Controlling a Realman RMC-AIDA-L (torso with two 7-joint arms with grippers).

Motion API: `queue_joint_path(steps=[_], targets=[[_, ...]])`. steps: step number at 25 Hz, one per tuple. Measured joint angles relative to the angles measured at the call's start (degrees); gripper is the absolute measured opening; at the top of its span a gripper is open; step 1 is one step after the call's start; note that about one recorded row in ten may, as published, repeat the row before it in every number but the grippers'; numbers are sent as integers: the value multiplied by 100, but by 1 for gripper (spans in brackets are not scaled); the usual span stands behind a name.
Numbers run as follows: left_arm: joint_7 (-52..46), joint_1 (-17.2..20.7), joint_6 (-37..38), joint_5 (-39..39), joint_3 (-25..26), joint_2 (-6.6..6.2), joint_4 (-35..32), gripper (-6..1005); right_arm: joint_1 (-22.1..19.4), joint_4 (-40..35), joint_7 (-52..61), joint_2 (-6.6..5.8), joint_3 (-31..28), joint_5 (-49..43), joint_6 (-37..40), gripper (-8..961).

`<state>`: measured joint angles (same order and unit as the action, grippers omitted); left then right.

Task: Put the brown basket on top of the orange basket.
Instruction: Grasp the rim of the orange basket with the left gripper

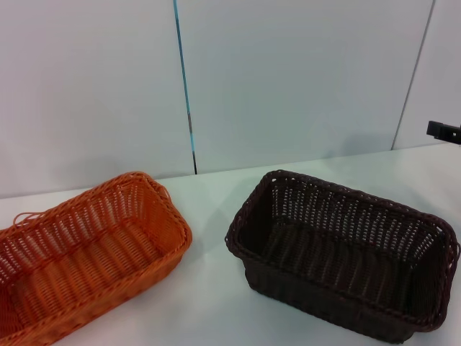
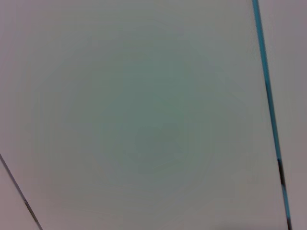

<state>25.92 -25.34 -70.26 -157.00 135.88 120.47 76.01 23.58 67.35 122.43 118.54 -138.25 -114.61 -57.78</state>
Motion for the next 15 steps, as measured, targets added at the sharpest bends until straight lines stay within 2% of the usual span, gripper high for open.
queue_joint_path(steps=[7,15], targets=[[-14,-64,75,-33,-2,-7,-326,873,-13,-11,-71,8,-8,1,34,766],[-26,-104,149,-39,-48,52,-580,872,-38,-14,-127,11,-18,1,60,766]])
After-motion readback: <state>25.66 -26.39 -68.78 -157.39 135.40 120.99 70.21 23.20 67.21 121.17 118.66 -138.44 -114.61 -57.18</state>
